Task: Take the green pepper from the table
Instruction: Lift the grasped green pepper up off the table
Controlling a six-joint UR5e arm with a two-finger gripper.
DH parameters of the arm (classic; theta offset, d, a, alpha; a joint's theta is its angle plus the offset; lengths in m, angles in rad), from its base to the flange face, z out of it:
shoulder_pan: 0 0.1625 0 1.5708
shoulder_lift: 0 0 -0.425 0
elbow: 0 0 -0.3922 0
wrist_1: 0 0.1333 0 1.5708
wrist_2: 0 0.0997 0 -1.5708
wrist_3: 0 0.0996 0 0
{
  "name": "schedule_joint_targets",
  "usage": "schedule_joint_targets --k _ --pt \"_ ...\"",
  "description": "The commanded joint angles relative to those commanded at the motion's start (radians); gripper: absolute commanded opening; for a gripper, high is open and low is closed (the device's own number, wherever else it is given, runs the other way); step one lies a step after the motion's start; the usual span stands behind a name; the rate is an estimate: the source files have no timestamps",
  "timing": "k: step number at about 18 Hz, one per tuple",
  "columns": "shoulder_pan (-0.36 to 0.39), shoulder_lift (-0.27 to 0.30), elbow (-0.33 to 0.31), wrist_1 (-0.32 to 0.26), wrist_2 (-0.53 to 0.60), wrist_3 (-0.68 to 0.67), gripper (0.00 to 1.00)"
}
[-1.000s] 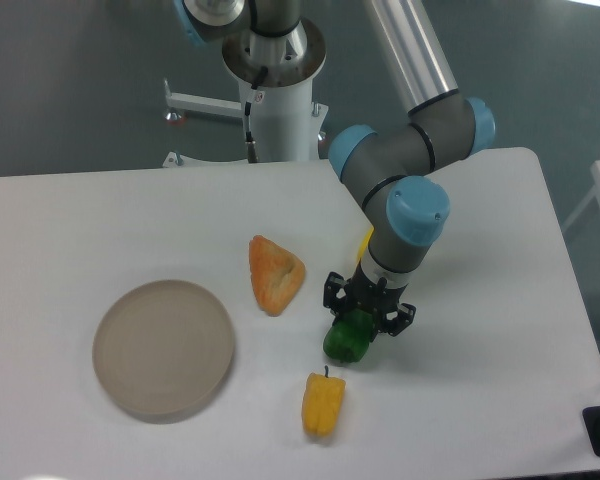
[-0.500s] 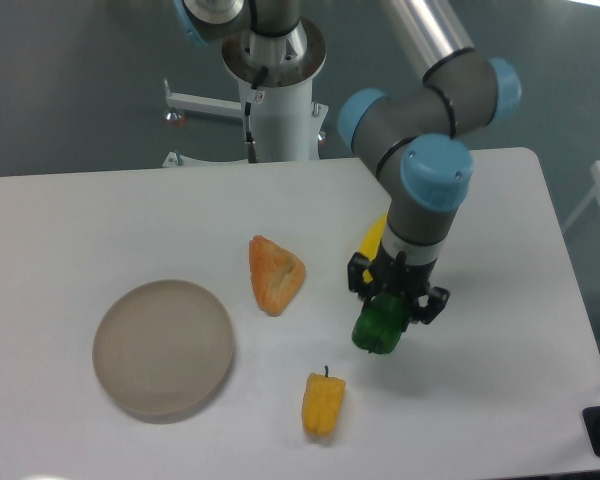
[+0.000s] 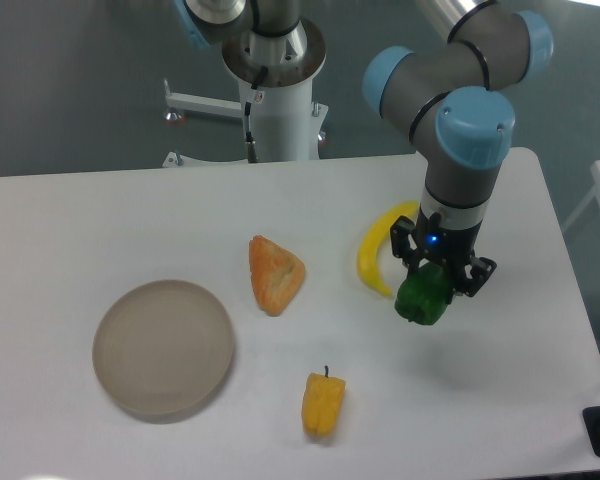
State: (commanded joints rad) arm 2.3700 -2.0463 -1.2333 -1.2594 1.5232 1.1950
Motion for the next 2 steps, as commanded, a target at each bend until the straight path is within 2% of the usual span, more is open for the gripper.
schedule_joint_targets --k 2 --pt "0.000 -0.003 0.000 0.003 0.000 -0.002 0.24"
